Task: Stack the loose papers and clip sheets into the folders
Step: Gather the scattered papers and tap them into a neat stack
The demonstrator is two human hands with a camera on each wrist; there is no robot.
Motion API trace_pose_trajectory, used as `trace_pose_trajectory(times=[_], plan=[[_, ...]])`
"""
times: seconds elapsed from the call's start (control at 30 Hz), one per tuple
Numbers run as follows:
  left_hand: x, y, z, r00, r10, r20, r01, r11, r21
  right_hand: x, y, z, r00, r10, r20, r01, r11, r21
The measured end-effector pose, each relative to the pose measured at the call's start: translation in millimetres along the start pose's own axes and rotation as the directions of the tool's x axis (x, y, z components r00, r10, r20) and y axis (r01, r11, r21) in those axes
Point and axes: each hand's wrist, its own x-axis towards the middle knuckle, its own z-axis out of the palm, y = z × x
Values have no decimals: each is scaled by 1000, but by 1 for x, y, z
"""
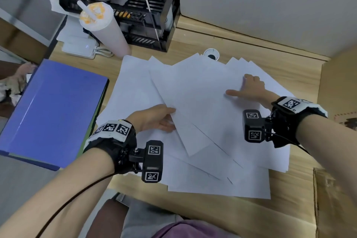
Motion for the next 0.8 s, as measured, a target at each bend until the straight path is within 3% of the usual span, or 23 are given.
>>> trace_pose_trajectory(times=[0.07, 0.23, 0.4, 0.57, 0.8], plan=[[2, 2, 1, 1000, 27, -10, -28, 999, -39, -2, 3, 2, 1000, 13, 3, -13, 1000, 14], [3, 16, 12, 994, 101, -37, -103, 993, -57, -23, 11, 8, 998, -7, 70, -11, 968, 250], [39, 15, 9, 976, 112, -185, -116, 993, -9, -53, 20, 21, 986, -12, 169, -40, 953, 299], [16, 28, 41, 990, 128, -62, -122, 988, 99, -80, 31, 26, 982, -73, 173, -62, 745, 665], [20, 21, 48, 990, 137, -34, -117, 933, 340, -92, 56, 41, 997, 80, 10, -53, 563, 825]])
